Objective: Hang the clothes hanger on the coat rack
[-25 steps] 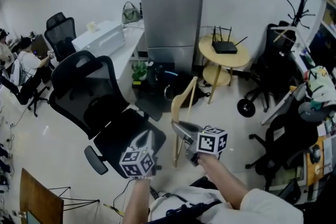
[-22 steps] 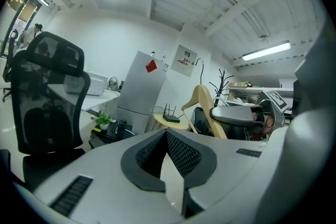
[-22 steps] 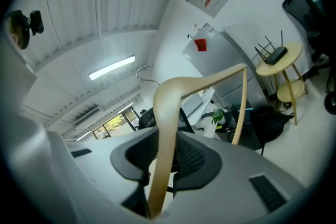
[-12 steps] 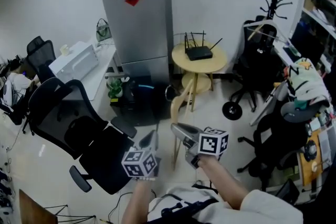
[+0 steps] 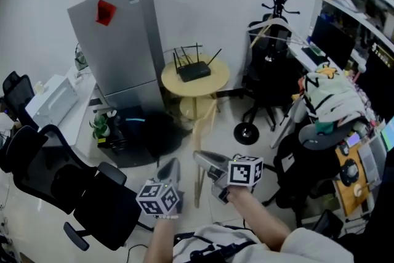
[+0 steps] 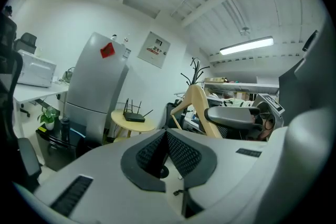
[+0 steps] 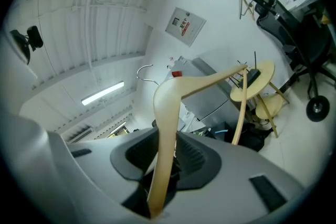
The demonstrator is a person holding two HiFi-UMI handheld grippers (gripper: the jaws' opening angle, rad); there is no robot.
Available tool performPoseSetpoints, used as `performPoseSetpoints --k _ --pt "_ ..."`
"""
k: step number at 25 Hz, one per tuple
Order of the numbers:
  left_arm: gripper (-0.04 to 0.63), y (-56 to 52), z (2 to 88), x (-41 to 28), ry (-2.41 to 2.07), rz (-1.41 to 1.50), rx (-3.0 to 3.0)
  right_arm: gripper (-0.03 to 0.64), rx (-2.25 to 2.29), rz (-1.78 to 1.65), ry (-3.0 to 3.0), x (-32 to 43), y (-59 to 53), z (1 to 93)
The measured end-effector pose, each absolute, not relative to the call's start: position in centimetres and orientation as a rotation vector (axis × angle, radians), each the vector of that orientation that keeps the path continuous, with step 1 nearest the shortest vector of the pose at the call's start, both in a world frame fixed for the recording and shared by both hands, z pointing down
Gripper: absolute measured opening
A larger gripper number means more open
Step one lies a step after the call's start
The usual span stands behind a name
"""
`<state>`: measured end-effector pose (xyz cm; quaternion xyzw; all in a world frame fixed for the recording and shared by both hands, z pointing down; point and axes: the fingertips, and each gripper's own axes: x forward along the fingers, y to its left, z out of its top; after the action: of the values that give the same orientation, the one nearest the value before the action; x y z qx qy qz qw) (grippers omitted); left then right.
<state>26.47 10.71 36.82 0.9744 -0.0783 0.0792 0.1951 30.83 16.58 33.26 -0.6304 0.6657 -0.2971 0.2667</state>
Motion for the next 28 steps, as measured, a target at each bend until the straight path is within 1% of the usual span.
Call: performPoseSetpoints --k 5,14,24,28 --pt "-0.002 13.6 36.3 31.5 -0.09 0.252 2.735 0.118 -1.754 -0.766 1.694 35.9 19.9 32.9" --pt "-0.002 15.7 33.9 41.4 0.165 0.233 2.766 0.118 -1.838 -0.661 1.547 44.7 22.1 31.0" --pt "-0.002 14.1 30.1 52.9 0.451 0.209 2.761 0.118 -1.956 -0.497 1.348 56.2 21.1 27.3" --pt "-0.002 13.8 28.3 56.5 0.584 0.21 2.762 0.118 -2.014 -0.427 1.268 59.9 21.1 26.0"
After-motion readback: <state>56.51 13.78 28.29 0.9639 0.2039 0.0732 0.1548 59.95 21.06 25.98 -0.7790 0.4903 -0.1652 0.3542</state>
